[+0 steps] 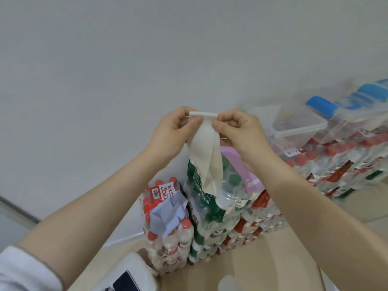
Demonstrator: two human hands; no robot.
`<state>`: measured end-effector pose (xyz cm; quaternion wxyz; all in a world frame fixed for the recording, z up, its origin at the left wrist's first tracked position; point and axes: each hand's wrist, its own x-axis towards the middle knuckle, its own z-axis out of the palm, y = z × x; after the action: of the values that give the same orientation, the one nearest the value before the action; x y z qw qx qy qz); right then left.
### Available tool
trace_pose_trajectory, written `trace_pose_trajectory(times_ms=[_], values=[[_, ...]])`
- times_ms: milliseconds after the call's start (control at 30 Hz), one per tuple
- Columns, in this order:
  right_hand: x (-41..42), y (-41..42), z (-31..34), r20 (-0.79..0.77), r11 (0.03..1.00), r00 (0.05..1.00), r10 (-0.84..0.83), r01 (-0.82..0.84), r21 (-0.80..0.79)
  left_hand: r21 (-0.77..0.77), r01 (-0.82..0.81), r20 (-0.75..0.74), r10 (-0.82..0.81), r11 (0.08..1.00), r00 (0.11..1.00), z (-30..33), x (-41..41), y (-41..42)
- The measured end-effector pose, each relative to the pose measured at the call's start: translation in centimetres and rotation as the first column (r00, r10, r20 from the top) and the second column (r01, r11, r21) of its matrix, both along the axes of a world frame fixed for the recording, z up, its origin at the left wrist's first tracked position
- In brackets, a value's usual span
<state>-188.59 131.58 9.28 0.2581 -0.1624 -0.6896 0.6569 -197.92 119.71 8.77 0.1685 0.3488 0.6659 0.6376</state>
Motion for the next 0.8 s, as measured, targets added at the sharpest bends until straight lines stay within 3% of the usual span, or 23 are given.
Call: trace_pose_trajectory(times_ms=[267, 400, 567, 667, 800], values=[[1.0, 0.8, 1.0, 0.03, 0.997, 0.997, -0.074, 0.074, 0.007, -0.011, 0.073, 0.09, -0.071, 0.997, 0.993, 1.9, 1.4, 0.6], [1.4, 1.6, -0.2, 0.108, 0.976, 0.983, 0.149, -0.129, -0.173, 0.041, 0.01, 0.277, -0.021, 0.999, 0.961, 2.1, 2.1, 1.6], [4.0, 2.9, -4.1, 0.197, 0.924, 0.903, 0.382, -0.37, -0.096, 0.17, -0.072, 0.527, -0.029, 0.983, 0.849, 1.8, 1.9, 3.1], [6.0, 4.4, -5.5, 0.206, 0.915, 0.895, 0.395, -0.365, -0.171, 0.154, -0.187, 0.634, 0.048, 0.97, 0.772, 0.8, 1.0, 4.5], [7.6, 6.5, -6.6, 0.434, 0.917, 0.81, 0.396, -0.377, -0.132, 0.149, -0.35, 0.773, 0.112, 0.925, 0.625, -1.1, -1.4, 6.5]])
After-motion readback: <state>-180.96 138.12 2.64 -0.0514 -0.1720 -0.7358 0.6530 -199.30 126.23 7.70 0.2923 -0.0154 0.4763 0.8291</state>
